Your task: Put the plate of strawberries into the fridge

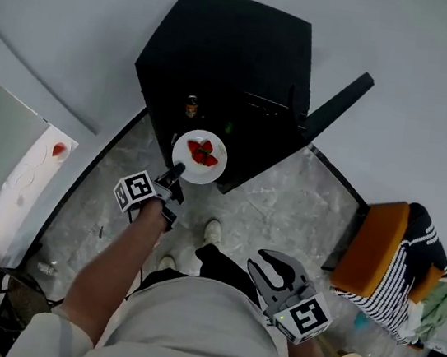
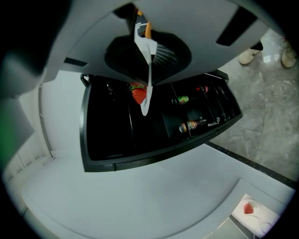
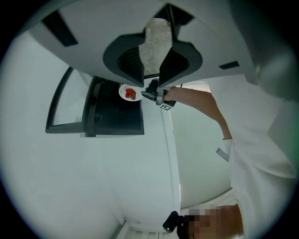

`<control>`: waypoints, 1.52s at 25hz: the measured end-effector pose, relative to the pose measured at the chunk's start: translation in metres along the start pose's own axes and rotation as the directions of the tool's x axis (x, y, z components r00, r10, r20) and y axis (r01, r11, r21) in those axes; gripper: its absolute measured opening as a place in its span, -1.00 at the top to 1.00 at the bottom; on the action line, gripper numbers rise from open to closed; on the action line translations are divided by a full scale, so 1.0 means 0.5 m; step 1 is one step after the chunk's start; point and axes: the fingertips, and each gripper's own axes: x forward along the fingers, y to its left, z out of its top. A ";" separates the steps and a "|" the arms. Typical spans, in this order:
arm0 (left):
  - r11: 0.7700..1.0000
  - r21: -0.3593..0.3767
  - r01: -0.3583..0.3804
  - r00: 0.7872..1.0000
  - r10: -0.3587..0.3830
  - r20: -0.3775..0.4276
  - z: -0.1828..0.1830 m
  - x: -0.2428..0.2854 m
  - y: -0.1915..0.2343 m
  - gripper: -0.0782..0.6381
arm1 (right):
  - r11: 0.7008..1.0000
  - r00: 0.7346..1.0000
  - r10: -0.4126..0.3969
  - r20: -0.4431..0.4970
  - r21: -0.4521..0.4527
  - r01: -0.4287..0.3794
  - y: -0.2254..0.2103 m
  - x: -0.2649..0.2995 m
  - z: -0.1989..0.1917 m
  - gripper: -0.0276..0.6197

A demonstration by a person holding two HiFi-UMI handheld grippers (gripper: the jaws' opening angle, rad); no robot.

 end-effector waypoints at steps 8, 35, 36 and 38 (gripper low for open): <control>0.996 -0.026 -0.090 0.992 0.092 0.085 0.053 0.210 0.063 0.72 | 0.999 0.996 -0.004 -0.088 0.036 0.008 -0.197 -0.033 -0.035 0.57; 0.740 0.409 -0.534 0.834 0.539 0.115 0.107 0.406 0.183 0.48 | 0.990 0.990 -0.057 -0.131 0.123 0.073 -0.375 -0.067 -0.073 0.57; 0.705 0.446 -0.551 0.818 0.563 0.121 0.109 0.404 0.186 0.45 | 0.990 0.990 -0.055 -0.133 0.122 0.071 -0.372 -0.067 -0.074 0.57; 0.652 0.506 -0.565 0.804 0.573 0.159 0.120 0.401 0.179 0.42 | 0.991 0.989 -0.055 -0.134 0.113 0.071 -0.371 -0.067 -0.075 0.57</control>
